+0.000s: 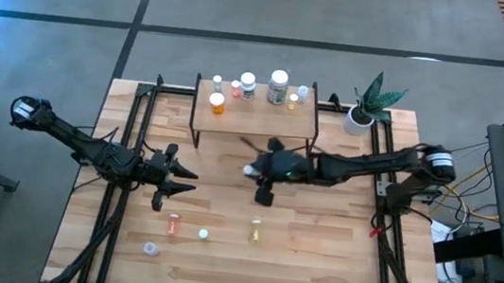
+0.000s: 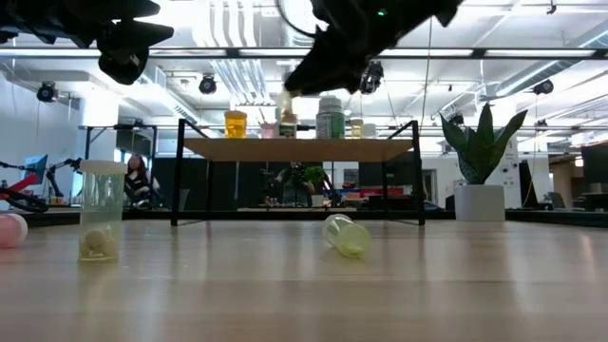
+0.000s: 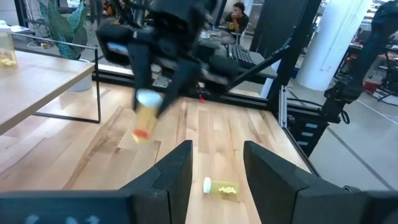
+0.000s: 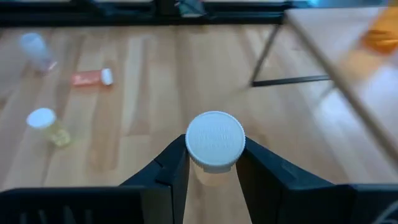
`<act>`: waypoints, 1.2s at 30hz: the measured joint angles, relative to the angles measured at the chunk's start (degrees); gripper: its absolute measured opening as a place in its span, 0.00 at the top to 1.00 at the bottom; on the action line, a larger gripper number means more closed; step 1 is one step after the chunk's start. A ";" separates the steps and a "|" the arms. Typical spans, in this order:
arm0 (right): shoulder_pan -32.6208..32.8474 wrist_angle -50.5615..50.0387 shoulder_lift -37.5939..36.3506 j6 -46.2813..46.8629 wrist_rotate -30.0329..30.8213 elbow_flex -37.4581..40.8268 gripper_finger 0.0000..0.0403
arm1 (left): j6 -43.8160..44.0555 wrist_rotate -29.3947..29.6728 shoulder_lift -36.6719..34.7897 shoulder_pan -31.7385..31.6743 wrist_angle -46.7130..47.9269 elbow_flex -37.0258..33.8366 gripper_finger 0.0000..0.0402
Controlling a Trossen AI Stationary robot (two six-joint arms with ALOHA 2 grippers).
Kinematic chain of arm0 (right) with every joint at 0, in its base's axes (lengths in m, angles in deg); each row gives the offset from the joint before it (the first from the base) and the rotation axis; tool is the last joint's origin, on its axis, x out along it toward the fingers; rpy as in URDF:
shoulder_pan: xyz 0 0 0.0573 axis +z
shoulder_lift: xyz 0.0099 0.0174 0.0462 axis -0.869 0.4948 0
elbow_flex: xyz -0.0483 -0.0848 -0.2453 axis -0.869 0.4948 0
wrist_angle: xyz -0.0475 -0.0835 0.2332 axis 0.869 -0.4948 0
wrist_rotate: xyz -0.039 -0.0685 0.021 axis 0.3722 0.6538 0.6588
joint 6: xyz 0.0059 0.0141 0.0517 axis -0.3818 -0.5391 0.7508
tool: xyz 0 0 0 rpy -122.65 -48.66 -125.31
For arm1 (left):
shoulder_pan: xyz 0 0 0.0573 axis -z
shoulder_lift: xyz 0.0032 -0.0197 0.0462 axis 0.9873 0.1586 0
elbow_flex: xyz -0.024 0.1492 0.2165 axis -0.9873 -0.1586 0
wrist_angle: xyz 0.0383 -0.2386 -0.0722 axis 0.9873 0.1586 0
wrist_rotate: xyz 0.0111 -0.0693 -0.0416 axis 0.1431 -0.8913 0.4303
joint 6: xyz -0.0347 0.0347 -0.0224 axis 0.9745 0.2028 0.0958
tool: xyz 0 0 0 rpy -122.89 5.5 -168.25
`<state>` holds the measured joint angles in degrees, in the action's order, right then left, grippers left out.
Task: Pick and place medicine bottles onto shelf by color
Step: Put the middle yellow medicine bottle on the shelf
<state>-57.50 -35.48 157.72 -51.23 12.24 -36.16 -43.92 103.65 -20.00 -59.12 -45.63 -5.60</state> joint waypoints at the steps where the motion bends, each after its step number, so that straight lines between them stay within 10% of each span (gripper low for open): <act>1: -0.69 0.47 -1.60 -0.01 0.00 1.36 0.72 | -0.04 0.00 0.00 0.00 0.03 0.00 0.68; 15: -16.37 1.79 -21.04 -2.42 0.06 11.58 0.72 | -0.06 0.00 0.04 0.00 -0.22 0.00 0.68; 36: -28.75 -10.37 -20.65 -0.37 -4.50 11.17 0.72 | -0.24 0.29 0.11 -0.02 -0.52 0.00 0.68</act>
<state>-86.26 -45.84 137.07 -51.60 7.75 -24.99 -44.16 103.94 -19.89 -59.14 -46.15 -5.60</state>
